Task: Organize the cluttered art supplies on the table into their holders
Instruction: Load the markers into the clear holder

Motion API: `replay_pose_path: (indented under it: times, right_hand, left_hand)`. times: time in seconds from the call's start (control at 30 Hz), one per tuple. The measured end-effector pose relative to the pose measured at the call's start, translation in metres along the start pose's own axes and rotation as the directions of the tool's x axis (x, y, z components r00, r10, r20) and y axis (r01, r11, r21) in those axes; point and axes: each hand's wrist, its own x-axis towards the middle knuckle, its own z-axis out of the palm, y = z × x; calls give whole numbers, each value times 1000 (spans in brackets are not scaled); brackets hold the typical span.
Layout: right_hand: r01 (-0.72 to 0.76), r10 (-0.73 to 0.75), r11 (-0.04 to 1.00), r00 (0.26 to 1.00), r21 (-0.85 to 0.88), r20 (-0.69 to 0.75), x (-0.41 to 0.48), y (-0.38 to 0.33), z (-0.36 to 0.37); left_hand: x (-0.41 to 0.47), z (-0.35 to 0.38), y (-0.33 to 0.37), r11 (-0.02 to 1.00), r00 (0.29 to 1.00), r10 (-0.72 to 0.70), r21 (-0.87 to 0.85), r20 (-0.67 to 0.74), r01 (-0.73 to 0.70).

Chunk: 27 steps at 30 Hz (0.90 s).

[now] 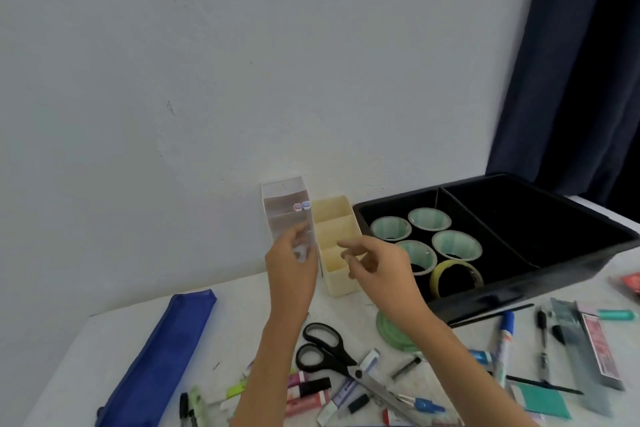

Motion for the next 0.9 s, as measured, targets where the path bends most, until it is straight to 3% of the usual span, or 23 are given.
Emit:
replay_pose_path:
  times: [0.2,0.33,0.53,0.63,0.7,0.8,0.9]
  right_hand:
    - [-166,161,981,985,98,55,-57,17,-32]
    - [-293,292,956,955,12,58,-82,49,-62]
    - [-544,513,820,837,-177,-193,-106,96,-114]
    - [-504,480,819,864,-275,-153,-111,102,-124]
    - [-419,419,798,902,-433,-100,-113,104,-120]
    - [-203,343,651,938,-732,45,-116,112,-109]
    - [-132,353,533,933,-836,77,-117,115,-100]
  left_hand:
    - [-81,32,9,979,986,-141,-134,85,151]
    - [-117,54,9,958,972,-215,-171,96,229]
    - [-148,84,7,949,943,-282,-96,180,302]
    - [-159,94,5,955,942,-278,-47,189,292]
    - [-166,98,3,957,941,-279,-25,193,289]
    - [-177,106,2,958,940,-282,4,190,286]
    - [-182,105,1,958,941,-281,8,188,285]
